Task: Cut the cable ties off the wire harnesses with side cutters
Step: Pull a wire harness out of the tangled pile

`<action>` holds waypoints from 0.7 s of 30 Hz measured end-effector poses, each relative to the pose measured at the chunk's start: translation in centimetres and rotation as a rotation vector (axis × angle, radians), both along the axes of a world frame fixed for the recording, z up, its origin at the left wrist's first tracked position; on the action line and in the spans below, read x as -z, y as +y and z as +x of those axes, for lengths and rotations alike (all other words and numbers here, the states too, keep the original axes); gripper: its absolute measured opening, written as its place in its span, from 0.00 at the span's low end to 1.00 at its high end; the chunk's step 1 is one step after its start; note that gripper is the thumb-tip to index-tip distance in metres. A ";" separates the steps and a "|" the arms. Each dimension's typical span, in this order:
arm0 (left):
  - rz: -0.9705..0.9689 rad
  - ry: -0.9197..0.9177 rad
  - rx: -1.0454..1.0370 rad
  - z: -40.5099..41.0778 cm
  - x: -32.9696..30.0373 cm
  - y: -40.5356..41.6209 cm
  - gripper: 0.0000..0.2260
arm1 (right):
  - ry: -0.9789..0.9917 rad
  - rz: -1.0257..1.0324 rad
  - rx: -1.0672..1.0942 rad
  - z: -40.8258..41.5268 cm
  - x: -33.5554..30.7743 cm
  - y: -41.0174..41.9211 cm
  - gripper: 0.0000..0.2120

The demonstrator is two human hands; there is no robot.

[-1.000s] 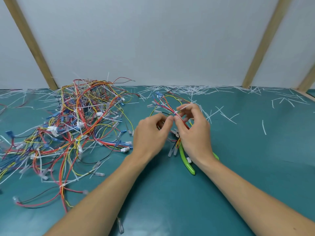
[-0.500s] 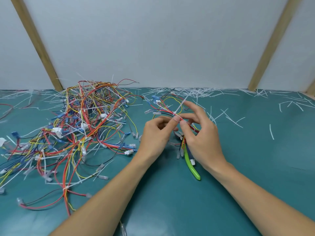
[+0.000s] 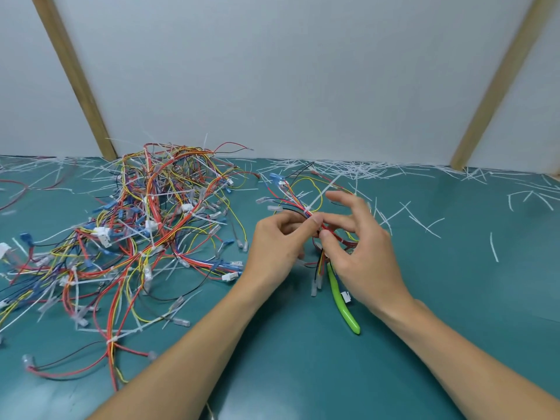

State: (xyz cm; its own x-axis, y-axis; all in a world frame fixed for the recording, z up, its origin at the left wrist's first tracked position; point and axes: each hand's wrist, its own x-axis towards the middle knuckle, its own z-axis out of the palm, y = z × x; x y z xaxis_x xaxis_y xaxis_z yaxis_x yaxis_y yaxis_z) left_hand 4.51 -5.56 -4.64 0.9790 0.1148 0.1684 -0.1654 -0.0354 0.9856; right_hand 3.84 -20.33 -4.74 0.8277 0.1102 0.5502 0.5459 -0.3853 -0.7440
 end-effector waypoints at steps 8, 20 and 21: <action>0.014 0.035 -0.064 0.7 0.5 0.6 0.11 | 0.016 -0.016 -0.027 0.4 0.2 -0.9 0.19; -0.066 -0.122 0.078 0.3 -1.5 1.6 0.09 | -0.127 -0.254 0.244 0.1 -0.1 -1.2 0.10; -0.068 -0.139 0.099 0.2 -1.6 1.7 0.09 | -0.119 -0.277 0.249 0.1 -0.1 -1.2 0.07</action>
